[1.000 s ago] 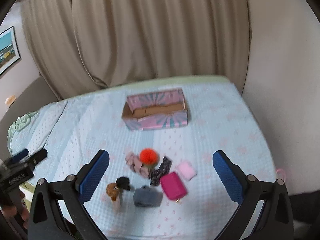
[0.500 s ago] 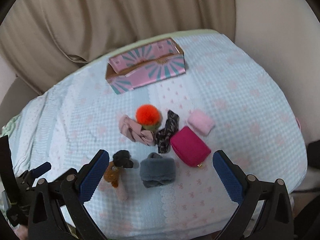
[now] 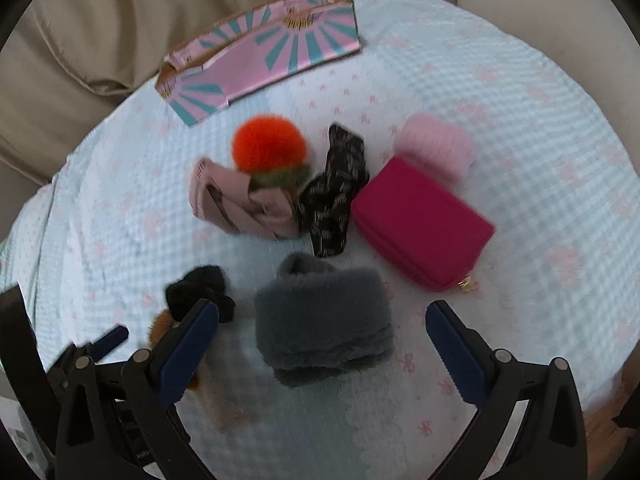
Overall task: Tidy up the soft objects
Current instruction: 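Grasp the brown teddy keychain with left tool while right tool grasps grey fuzzy pouch, then carry teddy and grey pouch into the striped box and open both tools, then move both tools back over the remaining soft items, then grasp the pink scarf with left tool while right tool grasps magenta pouch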
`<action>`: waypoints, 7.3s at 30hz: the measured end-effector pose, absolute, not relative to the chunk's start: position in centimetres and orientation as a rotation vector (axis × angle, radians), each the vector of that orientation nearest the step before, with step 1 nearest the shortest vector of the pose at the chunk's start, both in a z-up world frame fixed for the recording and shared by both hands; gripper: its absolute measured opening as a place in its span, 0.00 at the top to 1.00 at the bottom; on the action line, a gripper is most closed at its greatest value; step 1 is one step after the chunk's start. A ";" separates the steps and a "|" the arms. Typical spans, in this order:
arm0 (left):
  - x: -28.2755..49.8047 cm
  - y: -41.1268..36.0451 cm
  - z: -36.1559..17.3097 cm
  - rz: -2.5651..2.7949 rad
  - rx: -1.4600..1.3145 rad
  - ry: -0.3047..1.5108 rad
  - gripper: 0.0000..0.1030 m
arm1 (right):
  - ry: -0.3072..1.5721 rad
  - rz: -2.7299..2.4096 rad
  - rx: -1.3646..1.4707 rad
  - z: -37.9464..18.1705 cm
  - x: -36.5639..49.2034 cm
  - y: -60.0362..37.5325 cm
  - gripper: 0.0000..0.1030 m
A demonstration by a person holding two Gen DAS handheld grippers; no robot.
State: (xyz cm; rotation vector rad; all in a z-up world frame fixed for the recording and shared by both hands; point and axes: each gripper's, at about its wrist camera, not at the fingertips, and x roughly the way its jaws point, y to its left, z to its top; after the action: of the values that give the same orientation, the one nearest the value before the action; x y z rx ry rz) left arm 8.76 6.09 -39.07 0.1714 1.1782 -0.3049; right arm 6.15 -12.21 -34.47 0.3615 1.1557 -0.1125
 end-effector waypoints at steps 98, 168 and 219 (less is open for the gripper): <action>52.3 -4.1 -33.1 -0.138 0.132 1.240 0.00 | 1.265 0.332 0.235 -31.2 53.5 -19.2 0.00; 14.3 1.7 -23.4 -0.305 -0.029 1.056 0.00 | 1.003 0.152 0.054 -21.9 8.6 -19.7 0.00; 19.8 0.1 -38.0 -0.582 0.256 1.097 0.66 | 1.152 0.144 0.093 -38.8 11.9 -17.8 0.52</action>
State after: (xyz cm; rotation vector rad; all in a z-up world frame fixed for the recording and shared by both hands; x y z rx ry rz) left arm 19.80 0.13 -38.05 0.2558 1.0974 -0.5822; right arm 11.92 -17.84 -38.77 0.0928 1.1516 0.1437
